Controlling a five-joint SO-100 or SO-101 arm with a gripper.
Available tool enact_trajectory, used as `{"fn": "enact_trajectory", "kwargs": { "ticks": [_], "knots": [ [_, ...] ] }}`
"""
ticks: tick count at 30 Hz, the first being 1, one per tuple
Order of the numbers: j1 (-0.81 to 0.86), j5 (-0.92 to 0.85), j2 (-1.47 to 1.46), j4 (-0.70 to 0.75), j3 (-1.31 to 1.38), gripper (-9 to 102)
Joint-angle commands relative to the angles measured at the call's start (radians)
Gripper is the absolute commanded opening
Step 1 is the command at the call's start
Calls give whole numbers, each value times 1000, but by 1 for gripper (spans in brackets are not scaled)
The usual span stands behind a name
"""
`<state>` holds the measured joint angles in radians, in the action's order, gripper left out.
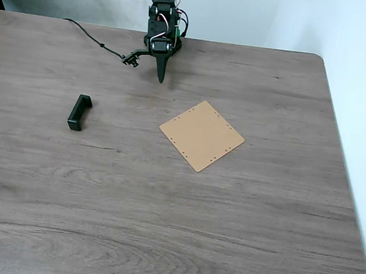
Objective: Grasp a black block and then place it on the board.
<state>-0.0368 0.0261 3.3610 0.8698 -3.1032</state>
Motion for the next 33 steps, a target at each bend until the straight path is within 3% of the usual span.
{"fn": "enact_trajectory", "kwargs": {
  "ticks": [1,8,18,26,29,33],
  "knots": [
    [-5,-8,18,-15,-21,0],
    [58,-175,-34,-92,55,0],
    [270,-529,-571,-224,522,0],
    [396,-948,-839,-316,683,0],
    [439,-1186,-923,-367,698,0],
    [469,-1391,-1040,-351,795,10]
  ]
}}
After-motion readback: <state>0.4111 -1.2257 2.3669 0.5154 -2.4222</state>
